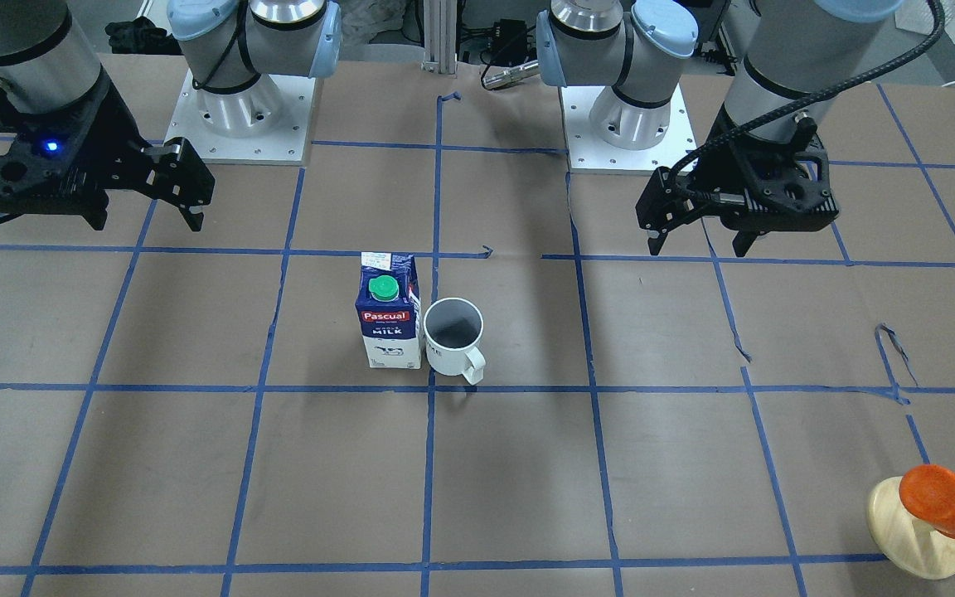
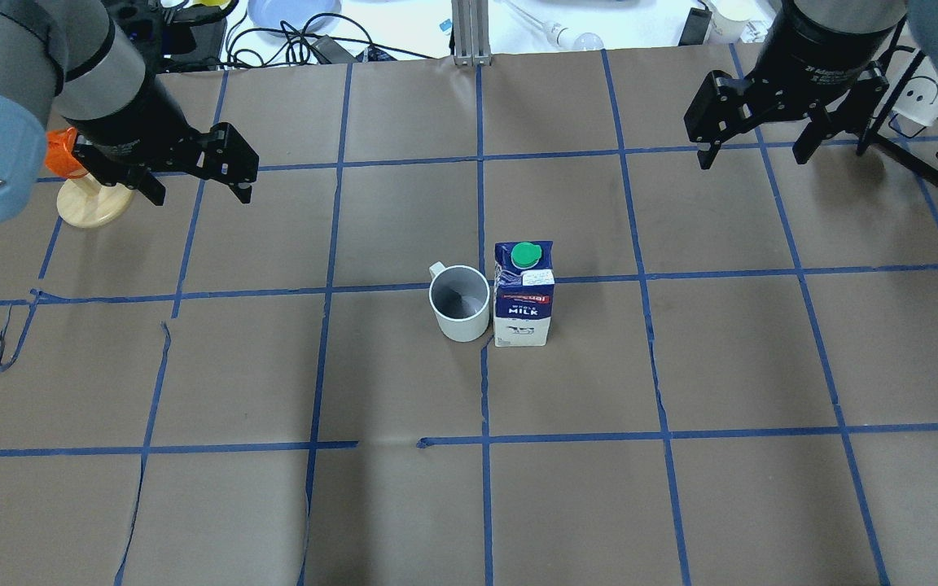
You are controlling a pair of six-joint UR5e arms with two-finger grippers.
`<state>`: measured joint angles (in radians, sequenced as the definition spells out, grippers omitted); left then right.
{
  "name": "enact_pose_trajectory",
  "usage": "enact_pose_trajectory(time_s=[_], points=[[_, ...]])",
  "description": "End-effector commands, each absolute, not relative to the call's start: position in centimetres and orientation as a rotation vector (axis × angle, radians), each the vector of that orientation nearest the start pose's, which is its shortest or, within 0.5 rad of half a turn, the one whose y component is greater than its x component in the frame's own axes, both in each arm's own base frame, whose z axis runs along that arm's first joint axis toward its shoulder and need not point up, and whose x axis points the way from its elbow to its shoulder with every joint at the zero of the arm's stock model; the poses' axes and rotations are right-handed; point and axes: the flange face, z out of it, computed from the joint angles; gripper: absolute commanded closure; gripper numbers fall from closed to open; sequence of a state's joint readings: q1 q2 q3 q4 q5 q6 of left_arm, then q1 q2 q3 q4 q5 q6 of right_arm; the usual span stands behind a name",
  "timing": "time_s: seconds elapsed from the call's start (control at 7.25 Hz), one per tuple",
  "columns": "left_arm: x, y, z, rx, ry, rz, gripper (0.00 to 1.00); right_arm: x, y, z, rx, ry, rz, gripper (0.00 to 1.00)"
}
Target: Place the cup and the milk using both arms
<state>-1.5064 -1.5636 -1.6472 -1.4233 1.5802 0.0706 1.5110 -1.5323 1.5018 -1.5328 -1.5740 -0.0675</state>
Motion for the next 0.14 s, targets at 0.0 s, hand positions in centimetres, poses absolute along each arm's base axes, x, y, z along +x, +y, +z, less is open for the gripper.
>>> enact_pose_trajectory(time_s=[0.0], points=[[-10.18, -50.27, 47.12, 0.010, 3.139, -0.130, 0.00, 10.20, -51.56, 50.02, -0.014, 3.148, -0.009, 0.00]])
